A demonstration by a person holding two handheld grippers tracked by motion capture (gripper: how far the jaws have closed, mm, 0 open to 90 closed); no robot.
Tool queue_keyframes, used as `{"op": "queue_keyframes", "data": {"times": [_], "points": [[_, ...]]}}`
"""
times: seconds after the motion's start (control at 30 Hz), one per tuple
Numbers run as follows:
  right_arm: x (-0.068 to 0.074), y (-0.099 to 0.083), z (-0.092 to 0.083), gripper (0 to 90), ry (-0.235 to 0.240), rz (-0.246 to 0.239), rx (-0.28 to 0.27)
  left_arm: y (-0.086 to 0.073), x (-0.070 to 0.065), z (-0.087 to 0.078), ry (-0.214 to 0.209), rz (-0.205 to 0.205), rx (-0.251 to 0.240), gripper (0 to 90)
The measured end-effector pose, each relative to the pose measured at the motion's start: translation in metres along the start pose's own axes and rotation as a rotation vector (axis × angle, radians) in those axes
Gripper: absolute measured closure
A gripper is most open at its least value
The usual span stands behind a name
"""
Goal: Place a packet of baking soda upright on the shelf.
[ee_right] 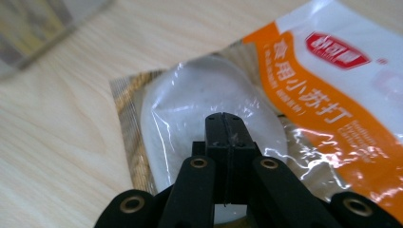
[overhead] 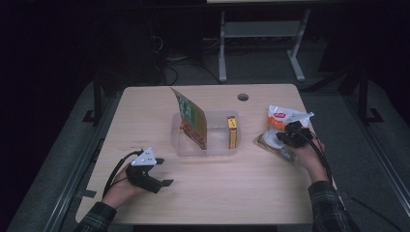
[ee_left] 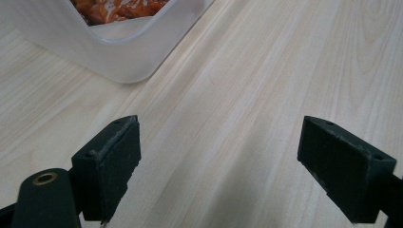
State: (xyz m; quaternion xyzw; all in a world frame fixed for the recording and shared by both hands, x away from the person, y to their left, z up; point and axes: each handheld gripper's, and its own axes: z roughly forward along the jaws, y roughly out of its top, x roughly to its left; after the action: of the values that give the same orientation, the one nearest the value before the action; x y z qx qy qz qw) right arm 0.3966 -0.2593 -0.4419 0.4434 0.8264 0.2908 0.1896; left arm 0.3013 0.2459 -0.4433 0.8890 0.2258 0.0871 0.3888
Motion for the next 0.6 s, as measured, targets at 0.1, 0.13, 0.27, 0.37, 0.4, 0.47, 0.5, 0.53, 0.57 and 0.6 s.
{"op": "queue_keyframes", "data": {"times": [0.1,0.13,0.27,0.37,0.4,0.47,0.5,0.53,0.57,0.6], "points": [[0.001,0.000,0.002,89.8,-0.003,0.001,0.010,0.000,0.000,0.001,0.000,0.000,0.005,14.0],[0.001,0.000,0.003,89.8,-0.003,-0.003,0.015,0.000,0.000,0.001,0.001,-0.001,0.005,14.0],[0.004,-0.002,0.001,90.0,0.016,-0.012,0.028,0.000,-0.001,0.001,0.000,0.006,0.008,14.0],[0.010,-0.003,-0.002,90.0,0.036,-0.028,0.050,0.000,0.000,0.001,0.001,0.007,0.009,14.0],[0.013,-0.003,-0.004,90.0,0.038,-0.037,0.057,0.000,0.000,0.001,0.001,0.007,0.009,14.0],[0.019,-0.004,-0.007,90.0,0.040,-0.054,0.077,0.000,-0.001,0.001,-0.001,0.004,0.009,14.0],[0.022,-0.005,-0.009,89.9,0.040,-0.062,0.086,0.000,-0.002,0.002,-0.002,0.002,0.011,14.0],[0.026,-0.005,-0.011,89.9,0.040,-0.069,0.097,0.000,-0.002,0.002,-0.003,0.007,0.011,14.0],[0.030,-0.007,-0.013,90.0,0.042,-0.076,0.099,0.000,-0.002,0.002,-0.005,0.009,0.012,14.0],[0.034,-0.008,-0.014,90.0,0.044,-0.083,0.103,0.001,-0.002,0.002,-0.008,0.011,0.015,14.0]]}}
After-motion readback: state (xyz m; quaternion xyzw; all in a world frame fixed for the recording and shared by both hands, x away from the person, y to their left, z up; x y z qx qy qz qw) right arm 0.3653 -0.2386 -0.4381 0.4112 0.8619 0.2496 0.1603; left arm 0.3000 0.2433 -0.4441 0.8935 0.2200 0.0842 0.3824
